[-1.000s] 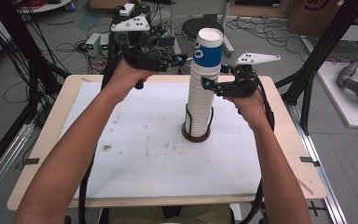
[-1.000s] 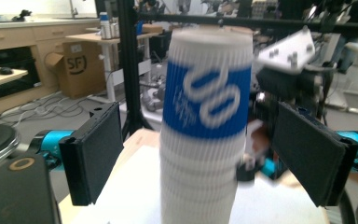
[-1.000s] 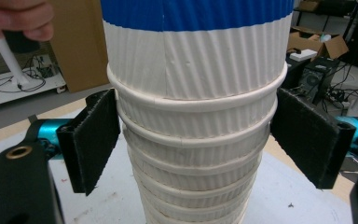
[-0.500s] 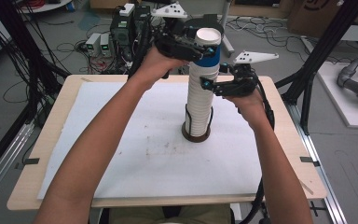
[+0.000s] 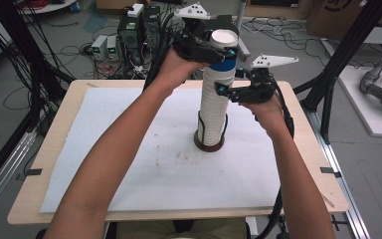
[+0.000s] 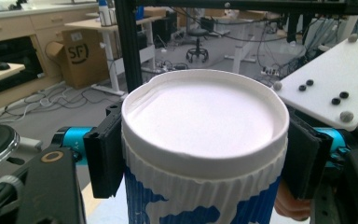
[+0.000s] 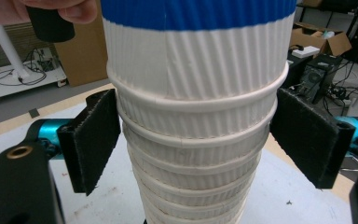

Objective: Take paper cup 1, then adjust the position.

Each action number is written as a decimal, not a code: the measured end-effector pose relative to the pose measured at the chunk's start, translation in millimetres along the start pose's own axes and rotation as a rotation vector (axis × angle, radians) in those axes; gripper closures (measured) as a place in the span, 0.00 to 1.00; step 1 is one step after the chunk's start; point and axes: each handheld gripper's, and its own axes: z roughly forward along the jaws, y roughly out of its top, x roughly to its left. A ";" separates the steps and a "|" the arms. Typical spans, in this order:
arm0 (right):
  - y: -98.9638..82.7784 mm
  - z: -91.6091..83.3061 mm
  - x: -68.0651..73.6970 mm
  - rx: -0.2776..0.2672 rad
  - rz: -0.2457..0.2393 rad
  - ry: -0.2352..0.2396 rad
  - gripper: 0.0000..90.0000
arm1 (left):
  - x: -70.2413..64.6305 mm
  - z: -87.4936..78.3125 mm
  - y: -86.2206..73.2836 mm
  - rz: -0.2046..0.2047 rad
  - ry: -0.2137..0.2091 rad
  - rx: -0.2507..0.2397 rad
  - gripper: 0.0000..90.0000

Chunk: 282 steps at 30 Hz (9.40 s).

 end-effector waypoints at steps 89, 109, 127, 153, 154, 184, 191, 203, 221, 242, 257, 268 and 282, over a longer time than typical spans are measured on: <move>-143.0 -33.8 38.2 0.093 0.041 0.064 0.17 | -7.4 -189.6 -213.5 -0.151 0.138 -0.059 0.31; -133.9 -10.1 81.1 0.068 -0.020 0.185 0.18 | -37.4 -153.3 -213.5 -0.147 0.008 -0.069 0.31; -126.4 26.4 97.9 0.040 -0.034 0.319 0.17 | -59.6 -115.5 -199.8 -0.074 -0.105 -0.027 0.32; -123.7 37.9 109.4 0.014 -0.083 0.393 0.25 | -78.9 -94.1 -195.9 -0.077 -0.201 -0.039 0.32; -123.5 37.3 109.1 0.020 -0.085 0.391 0.26 | -78.5 -93.9 -196.4 -0.081 -0.203 -0.033 0.32; -85.6 34.1 111.1 0.363 -0.339 0.419 0.30 | -71.3 -97.9 -182.4 -0.027 -0.271 0.251 0.16; -88.0 38.0 114.7 0.399 -0.358 0.427 0.30 | -70.1 -94.1 -185.6 -0.027 -0.329 0.314 0.24; -92.3 39.0 113.6 0.349 -0.310 0.430 0.23 | -66.2 -98.6 -189.7 -0.020 -0.353 0.298 0.30; -113.5 16.9 95.9 0.022 -0.120 0.424 0.15 | -57.2 -119.1 -221.6 -0.138 -0.363 -0.044 0.31; -127.3 17.1 100.5 -0.060 -0.054 0.469 0.15 | -65.4 -107.0 -221.1 -0.163 -0.424 -0.132 0.31; -125.1 13.8 96.0 -0.044 -0.036 0.519 0.25 | -64.5 -107.6 -223.4 -0.185 -0.415 -0.116 0.31; -114.3 5.0 90.8 0.074 -0.098 0.456 0.25 | -70.2 -120.0 -209.7 -0.067 -0.323 0.081 0.18; -77.3 5.8 96.9 0.321 -0.264 0.396 0.25 | -68.5 -124.5 -198.2 0.025 -0.272 0.254 0.18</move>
